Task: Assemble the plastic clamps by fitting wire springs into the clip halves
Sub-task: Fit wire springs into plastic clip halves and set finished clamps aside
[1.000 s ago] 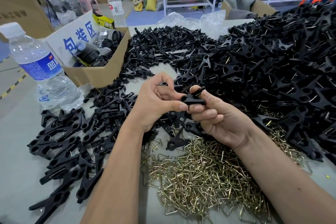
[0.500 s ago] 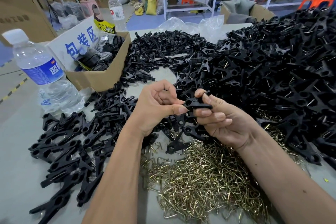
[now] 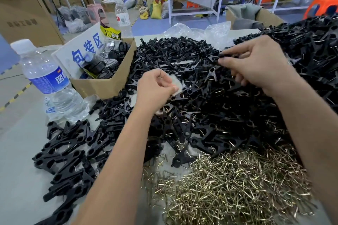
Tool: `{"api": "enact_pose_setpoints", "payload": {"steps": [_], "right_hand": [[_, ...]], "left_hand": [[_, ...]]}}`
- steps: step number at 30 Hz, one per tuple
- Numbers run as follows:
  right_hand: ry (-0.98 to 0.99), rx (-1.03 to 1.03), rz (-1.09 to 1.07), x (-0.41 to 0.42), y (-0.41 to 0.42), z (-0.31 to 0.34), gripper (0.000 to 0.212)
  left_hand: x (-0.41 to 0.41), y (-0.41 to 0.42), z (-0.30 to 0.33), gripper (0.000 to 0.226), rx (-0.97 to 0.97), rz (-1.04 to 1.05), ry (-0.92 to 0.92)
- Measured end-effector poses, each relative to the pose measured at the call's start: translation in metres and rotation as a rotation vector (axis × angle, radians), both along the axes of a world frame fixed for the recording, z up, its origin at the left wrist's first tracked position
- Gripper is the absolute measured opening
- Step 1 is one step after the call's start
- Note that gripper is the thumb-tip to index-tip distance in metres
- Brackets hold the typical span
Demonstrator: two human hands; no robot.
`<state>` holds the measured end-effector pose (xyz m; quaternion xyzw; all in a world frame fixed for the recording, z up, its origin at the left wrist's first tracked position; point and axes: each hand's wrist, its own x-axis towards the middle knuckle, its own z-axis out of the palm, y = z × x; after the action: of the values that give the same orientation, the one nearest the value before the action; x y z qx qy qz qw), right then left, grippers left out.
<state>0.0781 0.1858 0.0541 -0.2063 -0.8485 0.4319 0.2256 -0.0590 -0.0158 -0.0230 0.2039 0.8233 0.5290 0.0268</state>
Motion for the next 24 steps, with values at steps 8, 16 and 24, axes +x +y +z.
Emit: {"api": "enact_pose_setpoints", "payload": {"steps": [8,16,24], "right_hand": [[-0.31,0.588,-0.01,-0.133,-0.018,0.011,0.012],[-0.611,0.916,0.329,-0.237,-0.032,-0.066,0.035],[-0.548,0.751,0.416,-0.229,-0.04,-0.063,0.011]], "left_hand": [[-0.092,0.033,0.002,0.03,-0.686,0.126,0.261],[-0.127,0.044,-0.013,0.027,-0.945,0.053,0.344],[-0.123,0.038,-0.008,0.02,-0.831,-0.003,0.18]]}}
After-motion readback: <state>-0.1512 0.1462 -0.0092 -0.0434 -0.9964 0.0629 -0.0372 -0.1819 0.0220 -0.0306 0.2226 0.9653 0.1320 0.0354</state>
